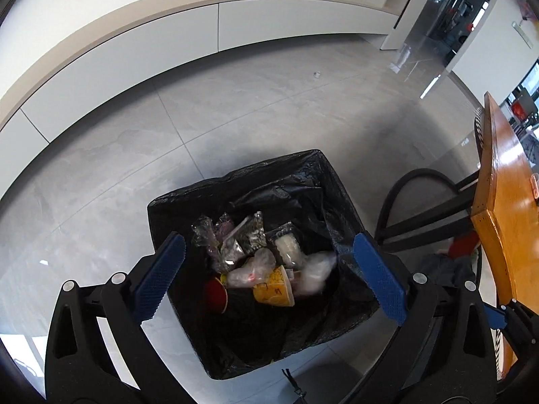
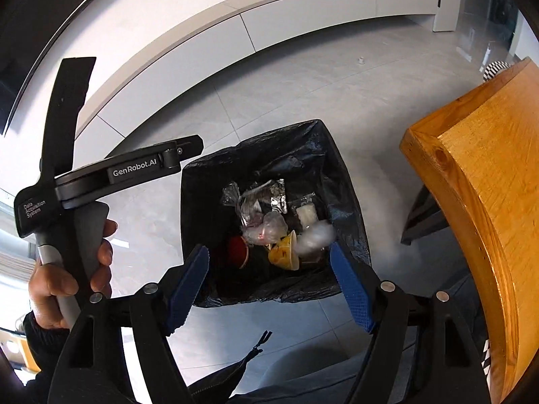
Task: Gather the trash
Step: 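Carry both plastic bags over the bin and open both grippers, then grasp the pink case with the left gripper while the right gripper grasps the green snack bag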
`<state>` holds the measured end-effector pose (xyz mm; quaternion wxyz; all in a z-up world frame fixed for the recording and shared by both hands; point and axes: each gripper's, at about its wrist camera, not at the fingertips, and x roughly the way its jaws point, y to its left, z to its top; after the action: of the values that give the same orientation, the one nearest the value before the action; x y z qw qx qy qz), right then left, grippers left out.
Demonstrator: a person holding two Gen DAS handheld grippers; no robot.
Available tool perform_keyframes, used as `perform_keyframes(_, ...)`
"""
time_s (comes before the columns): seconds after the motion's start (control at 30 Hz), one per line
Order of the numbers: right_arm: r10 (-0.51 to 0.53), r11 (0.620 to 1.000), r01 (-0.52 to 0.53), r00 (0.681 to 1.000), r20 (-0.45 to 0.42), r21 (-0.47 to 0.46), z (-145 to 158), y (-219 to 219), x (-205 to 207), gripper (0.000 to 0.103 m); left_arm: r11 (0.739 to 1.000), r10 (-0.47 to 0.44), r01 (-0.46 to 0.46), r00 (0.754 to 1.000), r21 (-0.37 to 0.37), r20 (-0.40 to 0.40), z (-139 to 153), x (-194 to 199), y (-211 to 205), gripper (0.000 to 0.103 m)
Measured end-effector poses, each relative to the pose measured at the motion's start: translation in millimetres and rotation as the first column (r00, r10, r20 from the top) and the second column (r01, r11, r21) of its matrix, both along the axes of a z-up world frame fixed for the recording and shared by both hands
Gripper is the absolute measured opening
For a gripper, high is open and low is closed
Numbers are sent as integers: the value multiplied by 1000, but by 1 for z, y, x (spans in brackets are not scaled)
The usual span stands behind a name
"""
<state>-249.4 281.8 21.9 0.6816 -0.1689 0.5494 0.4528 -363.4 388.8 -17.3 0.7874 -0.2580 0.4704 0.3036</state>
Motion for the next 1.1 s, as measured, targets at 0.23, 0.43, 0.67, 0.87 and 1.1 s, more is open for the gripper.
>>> perform_keyframes(0.23, -22, 1000, 22, 1000, -9, 17, 7, -14, 5, 76, 999, -48, 48, 999, 2, 1, 1, 15, -9, 97)
perform_keyframes(0.43, -69, 997, 68, 997, 25, 36, 25, -47, 23, 76, 991, -131, 132, 991, -15, 30, 10, 41, -36, 97)
perform_keyframes(0.67, -205, 978, 201, 977, 64, 58, 49, -109, 67, 76, 965, -259, 261, 961, -13, 95, 40, 95, -85, 97)
perform_keyframes(0.87, -419, 906, 412, 906, 56, 97, 67, -189, 143, 76, 916, -398, 400, 910, 1, 114, 61, 172, -142, 97)
perform_keyframes(1.1, -605, 796, 599, 794, 65, 85, 73, -271, 226, 76, 838, -545, 545, 833, 27, 97, 74, 270, -214, 97)
